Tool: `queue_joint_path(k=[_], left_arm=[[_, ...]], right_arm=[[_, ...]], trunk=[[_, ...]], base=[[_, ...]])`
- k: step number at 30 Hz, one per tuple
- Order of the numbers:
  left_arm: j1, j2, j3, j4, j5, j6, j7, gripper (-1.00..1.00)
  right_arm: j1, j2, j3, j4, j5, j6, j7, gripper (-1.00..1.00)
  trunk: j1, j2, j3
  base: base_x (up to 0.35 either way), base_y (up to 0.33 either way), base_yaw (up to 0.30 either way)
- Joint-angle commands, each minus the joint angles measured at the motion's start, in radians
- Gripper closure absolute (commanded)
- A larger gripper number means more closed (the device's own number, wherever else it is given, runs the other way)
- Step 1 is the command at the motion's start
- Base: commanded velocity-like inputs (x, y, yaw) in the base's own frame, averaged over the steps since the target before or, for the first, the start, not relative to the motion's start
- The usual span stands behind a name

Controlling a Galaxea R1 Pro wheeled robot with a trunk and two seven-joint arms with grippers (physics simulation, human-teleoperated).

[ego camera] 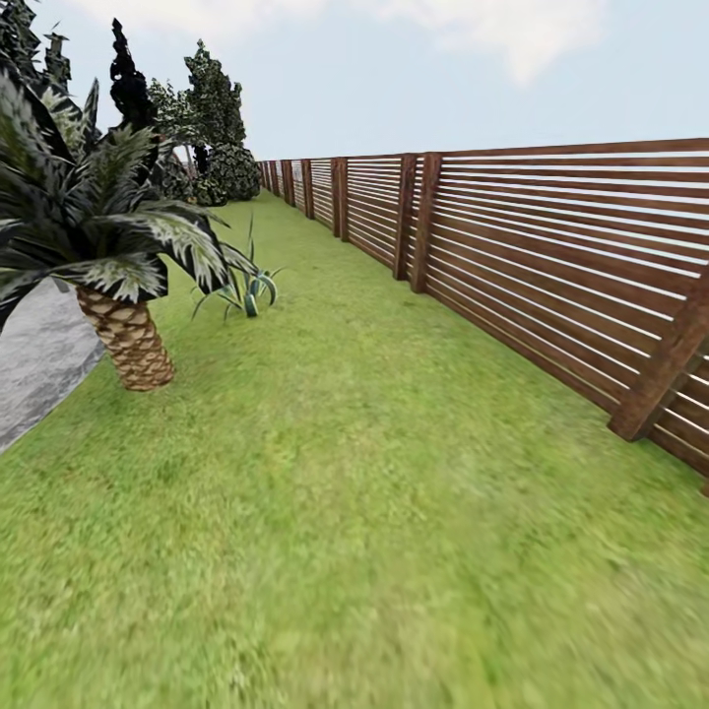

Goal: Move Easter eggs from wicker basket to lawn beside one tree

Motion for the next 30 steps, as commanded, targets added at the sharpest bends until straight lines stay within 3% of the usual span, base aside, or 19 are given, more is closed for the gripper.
queue_joint_path(k=[1,30], left_arm=[[0.0,0.0,0.001,-0.001,0.001,-0.001,0.0,-1.0],[0.0,0.0,0.0,-0.001,0.001,-0.001,0.001,-1.0]], right_arm=[[-0.001,0.0,0.0,0.001,0.0,-0.003,0.0,-1.0],[-0.001,0.006,-0.003,0.005,-0.001,0.008,0.005,-1.0]], trunk=[[0.001,0.0,-0.001],[0.001,0.0,-0.001]], base=[[0.341,0.0,0.0],[0.341,0.0,0.0]])
